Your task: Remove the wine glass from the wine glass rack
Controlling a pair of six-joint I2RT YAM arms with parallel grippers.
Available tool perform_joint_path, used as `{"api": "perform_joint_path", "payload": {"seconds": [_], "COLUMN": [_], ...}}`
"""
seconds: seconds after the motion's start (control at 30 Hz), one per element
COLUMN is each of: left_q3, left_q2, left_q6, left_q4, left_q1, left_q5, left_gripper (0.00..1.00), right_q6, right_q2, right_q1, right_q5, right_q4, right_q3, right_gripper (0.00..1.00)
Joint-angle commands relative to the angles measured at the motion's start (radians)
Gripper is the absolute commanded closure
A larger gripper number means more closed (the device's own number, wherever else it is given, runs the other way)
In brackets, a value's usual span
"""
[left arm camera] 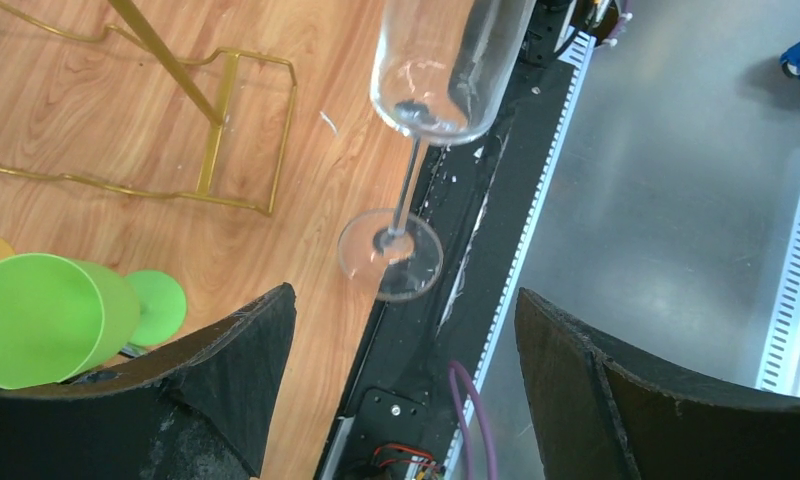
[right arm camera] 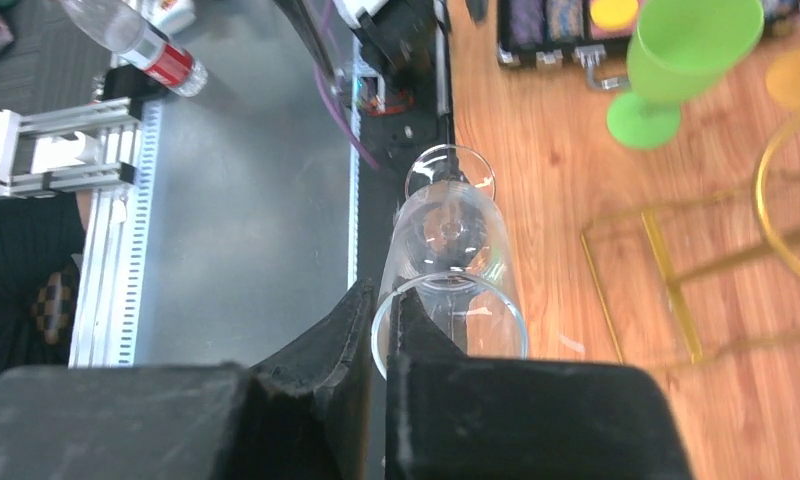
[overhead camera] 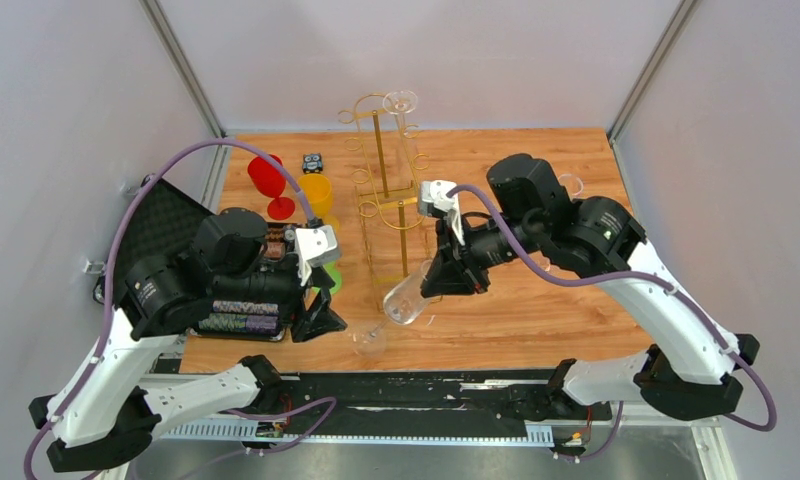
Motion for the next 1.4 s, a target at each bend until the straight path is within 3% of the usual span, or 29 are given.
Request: {"api": "perform_joint_path", "payload": {"seconds": [0.0,0.17,0.4,0.53,0.83,1.07,1.37], "left_q3": [0.025,0.034,0.037,0.041,0.026,0.019,0.027], "left_q2": [-0.003,-0.004,-0.016,-0.021,-0.015,0.010,0.009], "left_q6": [-0.009,-0.012,-0.017,-0.022,-0.028,-0.063,-0.069], "left_q4": [0.035,0.035,0.038,0.041,0.074,0.086,0.083], "left_q1": [0.001,0.001,0.001,0.001,0.001,0.001,0.001], "left_q5": [-0.026,-0.035,-0.040,-0.060,-0.090,-0.123,-0.155], "left_gripper": [0.12,0.12,0.10,0.07,0.03,0.00,0.00], "right_q6": [0.070,0.151,0.317,0.365,0.340,0.297,0.270], "right_q2": [-0.086,-0.155,-0.189,-0.186,-0.159,-0.095,0.024], "right_q1": [0.001,0.000,-0.006,-0.075,-0.362,-0.559,-0.695], "right_q5": [0.153,0.299,0.618,0.711,0.766,0.692,0.684], "right_q4": [-0.070,-0.122,-0.202,-0.238,-0.172,-0.040,0.112], "right_q3": [-0.035,-0.091,-0.117,-0.128,-0.192,-0.256,-0.272], "right_gripper": [1.00,1.00,1.00,1.00,1.00,1.00,1.00]}}
